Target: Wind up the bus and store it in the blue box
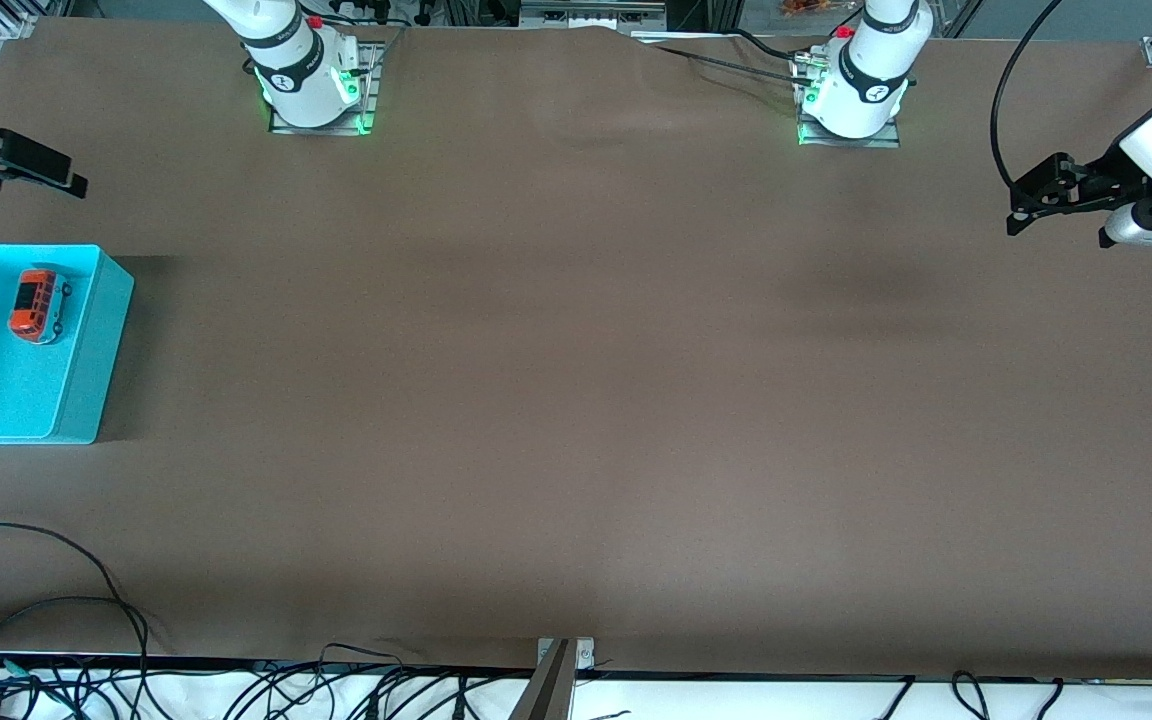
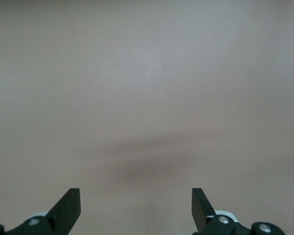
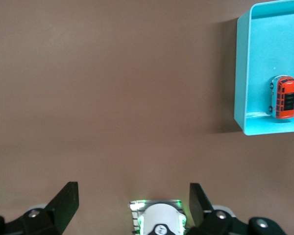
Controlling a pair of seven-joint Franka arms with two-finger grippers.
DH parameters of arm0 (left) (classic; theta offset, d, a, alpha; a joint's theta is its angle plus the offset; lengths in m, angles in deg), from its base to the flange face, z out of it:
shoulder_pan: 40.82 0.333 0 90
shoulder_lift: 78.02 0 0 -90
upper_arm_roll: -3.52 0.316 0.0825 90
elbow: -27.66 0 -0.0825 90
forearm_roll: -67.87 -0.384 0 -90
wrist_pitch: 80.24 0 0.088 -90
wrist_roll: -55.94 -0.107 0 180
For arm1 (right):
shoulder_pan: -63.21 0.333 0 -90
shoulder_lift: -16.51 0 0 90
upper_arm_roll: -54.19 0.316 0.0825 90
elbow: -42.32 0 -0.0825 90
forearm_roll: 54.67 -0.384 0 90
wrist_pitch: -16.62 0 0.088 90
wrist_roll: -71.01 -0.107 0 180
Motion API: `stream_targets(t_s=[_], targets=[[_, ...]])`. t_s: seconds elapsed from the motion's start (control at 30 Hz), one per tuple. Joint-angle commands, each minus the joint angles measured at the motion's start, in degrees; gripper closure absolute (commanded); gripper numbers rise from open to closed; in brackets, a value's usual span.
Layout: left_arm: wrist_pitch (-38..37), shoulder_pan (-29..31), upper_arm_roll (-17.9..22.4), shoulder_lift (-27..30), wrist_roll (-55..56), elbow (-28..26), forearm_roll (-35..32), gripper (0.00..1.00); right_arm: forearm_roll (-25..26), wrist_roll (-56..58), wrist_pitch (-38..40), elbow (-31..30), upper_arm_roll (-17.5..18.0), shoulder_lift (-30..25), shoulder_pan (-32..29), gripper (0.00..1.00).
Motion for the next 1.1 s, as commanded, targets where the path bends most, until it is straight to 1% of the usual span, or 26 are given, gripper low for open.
stream_targets(t_s=[0.0,0.1,0.17,0.43,0.6,0.83,1.07], targets=[[-1.29,-0.14,0.22,-0.89,0.50,1.97,0.57,0.00,-0.98,-6.92,-2.92,-0.02,2.89,-0.89,0.39,0.00],[-1.29,-0.14,0.22,-0.89,0.50,1.97,0.57,0.00,0.25,-8.33,-6.08,-0.20,4.57,-0.98,0.74,0.00],[-1.29,-0.14,0.13,-0.89,0.50,1.97,0.57,0.00,0.96,-8.94,-6.88,-0.20,5.01,-0.98,0.83,0.00],[-1.29,-0.14,0.13,-0.89,0.50,1.97,0.57,0.00,3.42,-8.34,-7.06,-1.86,5.27,-1.86,1.00,0.00],[-1.29,-0.14,0.22,-0.89,0.50,1.97,0.57,0.00,6.32,-5.61,-6.18,-2.22,7.56,-3.00,1.00,0.00],[-1.29,-0.14,0.22,-0.89,0.50,1.97,0.57,0.00,7.73,1.86,-5.30,-2.13,7.65,-4.23,1.00,0.00],[-1.29,-0.14,0.22,-0.89,0.50,1.97,0.57,0.00,7.38,3.18,-5.39,-2.13,7.56,-4.41,0.91,0.00]])
